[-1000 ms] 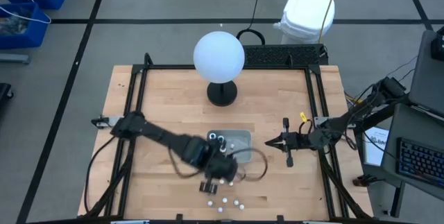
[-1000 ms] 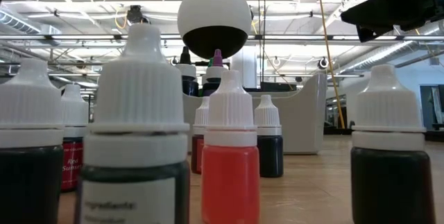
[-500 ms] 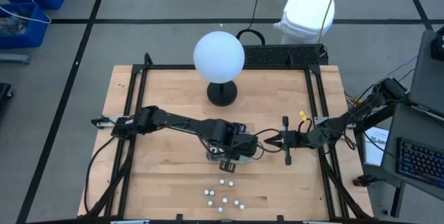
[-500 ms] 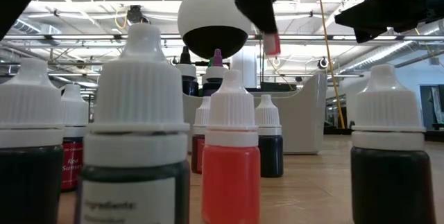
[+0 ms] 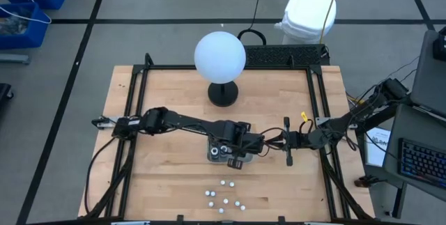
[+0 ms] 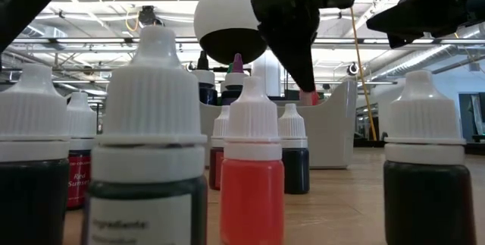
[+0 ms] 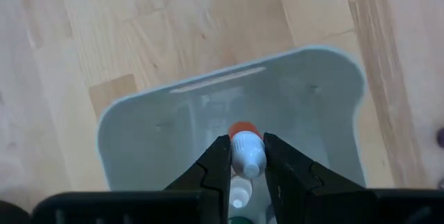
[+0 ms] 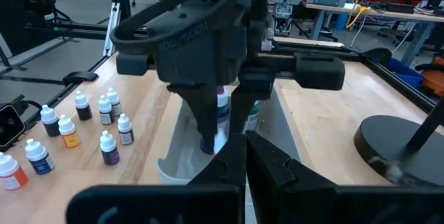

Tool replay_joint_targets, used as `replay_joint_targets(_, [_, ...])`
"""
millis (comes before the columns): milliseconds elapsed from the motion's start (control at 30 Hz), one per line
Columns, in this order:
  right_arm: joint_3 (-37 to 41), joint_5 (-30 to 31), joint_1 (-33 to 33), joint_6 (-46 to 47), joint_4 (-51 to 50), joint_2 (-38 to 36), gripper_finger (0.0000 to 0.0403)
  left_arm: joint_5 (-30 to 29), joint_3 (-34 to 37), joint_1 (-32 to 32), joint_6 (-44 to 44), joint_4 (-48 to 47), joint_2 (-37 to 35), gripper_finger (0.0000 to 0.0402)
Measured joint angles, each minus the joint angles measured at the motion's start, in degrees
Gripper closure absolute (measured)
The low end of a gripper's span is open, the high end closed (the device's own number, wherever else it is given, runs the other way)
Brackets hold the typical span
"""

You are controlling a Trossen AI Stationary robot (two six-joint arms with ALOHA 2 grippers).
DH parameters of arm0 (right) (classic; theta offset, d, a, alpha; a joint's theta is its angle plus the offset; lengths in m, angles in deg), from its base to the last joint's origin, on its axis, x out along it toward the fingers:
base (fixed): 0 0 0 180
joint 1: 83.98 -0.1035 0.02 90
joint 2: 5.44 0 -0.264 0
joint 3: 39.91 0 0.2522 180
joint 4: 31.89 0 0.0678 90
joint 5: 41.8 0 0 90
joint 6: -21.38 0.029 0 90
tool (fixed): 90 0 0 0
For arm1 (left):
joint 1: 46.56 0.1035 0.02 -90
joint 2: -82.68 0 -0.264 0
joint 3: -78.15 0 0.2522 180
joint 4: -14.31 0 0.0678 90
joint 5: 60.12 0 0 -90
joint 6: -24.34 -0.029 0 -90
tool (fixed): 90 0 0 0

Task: Pick & Place food coloring
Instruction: Put the small orange food coloring bottle into the gray bin

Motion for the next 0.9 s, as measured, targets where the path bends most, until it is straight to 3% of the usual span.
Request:
replay_joint_targets(533, [0.0, 0.0, 0.0, -0.2, 0.0, 0.0, 0.0403, -0.9, 8.1, 0.1, 0.5, 5.2, -0.1, 0.0329])
replay_joint_targets(900, [0.0, 0.0, 0.0, -1.2, 0.1, 0.0, 0.0403, -0.9, 8.8, 0.2, 0.8, 6.1, -0.1, 0.0321])
